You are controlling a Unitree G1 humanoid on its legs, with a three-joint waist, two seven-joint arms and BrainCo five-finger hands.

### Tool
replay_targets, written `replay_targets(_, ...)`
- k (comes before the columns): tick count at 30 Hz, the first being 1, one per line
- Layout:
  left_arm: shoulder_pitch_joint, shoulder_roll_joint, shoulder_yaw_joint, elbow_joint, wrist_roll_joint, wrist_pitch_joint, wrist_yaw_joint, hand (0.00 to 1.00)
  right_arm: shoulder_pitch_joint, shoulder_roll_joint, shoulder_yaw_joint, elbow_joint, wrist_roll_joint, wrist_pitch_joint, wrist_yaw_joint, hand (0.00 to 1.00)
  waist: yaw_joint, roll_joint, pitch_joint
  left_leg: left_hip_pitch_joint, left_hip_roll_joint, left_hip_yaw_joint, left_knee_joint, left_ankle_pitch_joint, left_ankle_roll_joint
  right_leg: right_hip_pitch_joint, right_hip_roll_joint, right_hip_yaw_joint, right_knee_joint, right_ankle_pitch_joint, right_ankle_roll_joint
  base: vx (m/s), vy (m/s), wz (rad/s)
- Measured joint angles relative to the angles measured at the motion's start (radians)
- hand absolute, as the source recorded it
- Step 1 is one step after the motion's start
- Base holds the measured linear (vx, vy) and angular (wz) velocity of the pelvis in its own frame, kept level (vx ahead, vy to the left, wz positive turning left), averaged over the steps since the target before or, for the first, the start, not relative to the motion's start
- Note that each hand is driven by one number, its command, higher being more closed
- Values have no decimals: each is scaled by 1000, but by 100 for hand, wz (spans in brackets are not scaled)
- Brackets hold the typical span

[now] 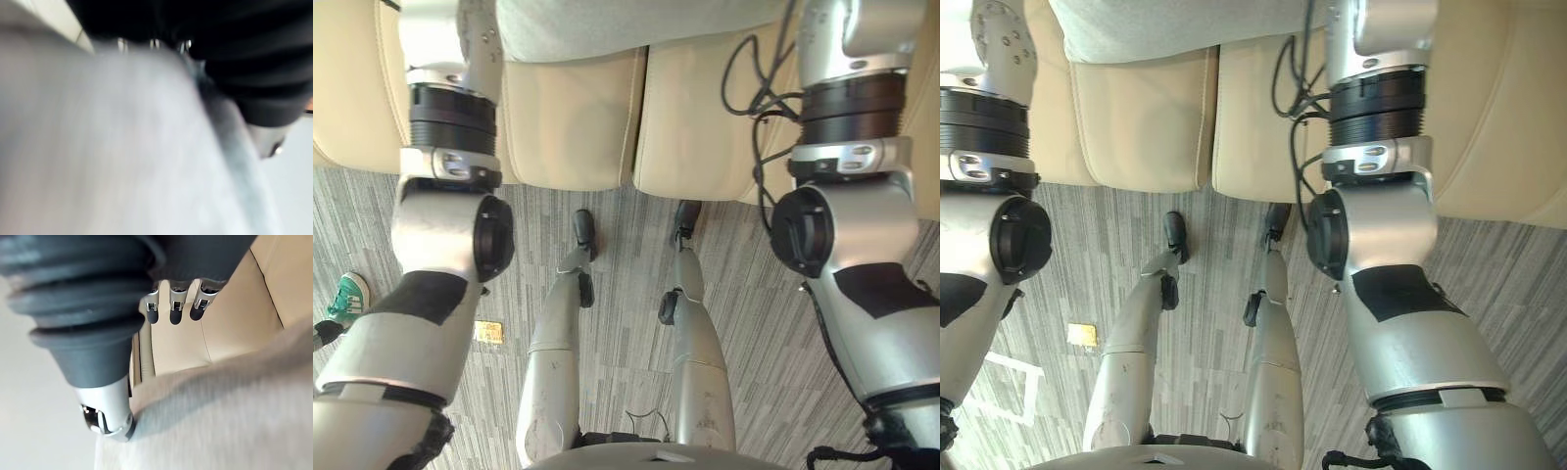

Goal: Pick up cushions and gather them together orderly.

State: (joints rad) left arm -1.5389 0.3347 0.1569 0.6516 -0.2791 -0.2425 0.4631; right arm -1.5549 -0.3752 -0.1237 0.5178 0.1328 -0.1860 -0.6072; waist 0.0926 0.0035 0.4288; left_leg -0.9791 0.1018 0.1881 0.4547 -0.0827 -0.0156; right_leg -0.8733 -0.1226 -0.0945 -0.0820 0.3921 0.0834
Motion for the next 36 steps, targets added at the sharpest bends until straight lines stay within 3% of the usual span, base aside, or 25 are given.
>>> replay_targets(6, 96, 137, 14, -2, -75, -1, -80, 0, 132, -84, -39, -7, 73, 0, 42, 0, -8, 0, 0, 16, 31, 18, 63, -34, -1, 28, 23, 8, 0, 14, -1, -19, 9, -20)
replay_targets(9, 182, 193, 59, -24, -134, -12, -109, 0, 223, -132, -88, -110, 100, -7, 61, 0, -9, 0, 0, 42, 37, 35, 74, -47, 3, 47, 26, 29, 0, 15, -1, -27, -9, -19)
replay_targets(12, 265, 235, 123, -107, -179, -54, -132, 0, 295, -172, -122, -165, 107, -21, 63, 0, -12, 0, 0, 52, 54, 41, 107, -62, 6, 66, 38, 36, 0, 15, -1, -47, -26, -18)
replay_targets(14, 309, 275, 140, -145, -201, -80, -147, 0, 339, -176, -135, -195, 108, -32, 71, 0, -9, -1, -2, 60, 73, 45, 119, -66, 10, 75, 50, 58, -1, 23, 19, -53, -36, -18)
replay_targets(15, 332, 291, 157, -174, -207, -85, -152, 0, 366, -175, -134, -228, 108, -33, 79, 0, -4, -1, -2, 63, 100, 53, 115, -63, 15, 79, 57, 58, 19, -28, 45, -20, -82, -38)
replay_targets(16, 371, 310, 168, -205, -213, -95, -162, 0, 403, -173, -129, -266, 107, -45, 103, 0, 18, -1, -2, 76, 125, 53, 85, -37, -1, 61, 58, 17, 134, -150, -47, 13, -96, -41)
replay_targets(17, 396, 318, 168, -215, -216, -98, -166, 0, 417, -172, -124, -271, 107, -52, 112, 0, 23, -1, -2, 88, 133, 54, 72, -24, -8, 59, 52, -2, 172, -178, -43, 77, -121, -34)
replay_targets(18, 448, 326, 174, -236, -223, -101, -166, 0, 443, -161, -115, -273, 107, -55, 131, 0, 24, -1, -2, 107, 142, 50, 47, -4, -22, 71, 43, -26, 190, -198, -17, 71, -93, -15)
replay_targets(21, 584, 319, 184, -311, -227, -103, -174, 0, 567, -124, -115, -373, 108, -56, 168, 0, 12, -1, -2, 170, 151, 49, -42, 46, -66, 113, 72, -35, 145, -163, -46, 38, -184, -7)
replay_targets(24, 701, 267, 180, -330, -193, -105, -210, 0, 723, -99, -134, -455, 107, -60, 210, 0, -10, 6, -26, 234, 150, 52, -99, 69, -77, 178, 90, -39, 90, -149, -59, 30, -150, 0)
replay_targets(25, 780, 215, 176, -341, -187, -107, -217, 0, 807, -73, -137, -476, 107, -77, 226, 0, -14, 7, -75, 234, 150, 50, -111, 70, -81, 185, 96, -40, 60, -148, -59, 22, -85, 0)
replay_targets(27, 866, 151, 175, -359, -186, -107, -232, 0, 878, -45, -137, -490, 107, -81, 251, 0, -12, 9, -80, 259, 149, 50, -128, 76, -90, 212, 101, -40, 44, -134, -66, 32, -65, 3)
replay_targets(30, 1052, -3, 154, -355, -171, -102, -252, 0, 1026, 64, -118, -488, 105, -81, 297, 0, -7, 9, -81, 311, 140, 35, -166, 92, -97, 265, 104, -48, 22, -134, -66, 47, -56, 16)
replay_targets(35, 1359, -239, 43, -265, -107, -38, -302, 0, 1283, 218, -24, -403, 53, -70, 387, 0, 8, 8, -102, 441, 113, 32, -218, 100, -96, 386, 93, -48, 2, -142, -61, 60, -2, 12)
replay_targets(36, 1389, -252, 27, -254, -103, -34, -305, 0, 1317, 227, -11, -393, 49, -70, 389, 0, 8, 6, -115, 447, 110, 31, -219, 100, -96, 392, 91, -48, 2, -144, -60, 44, 37, 10)
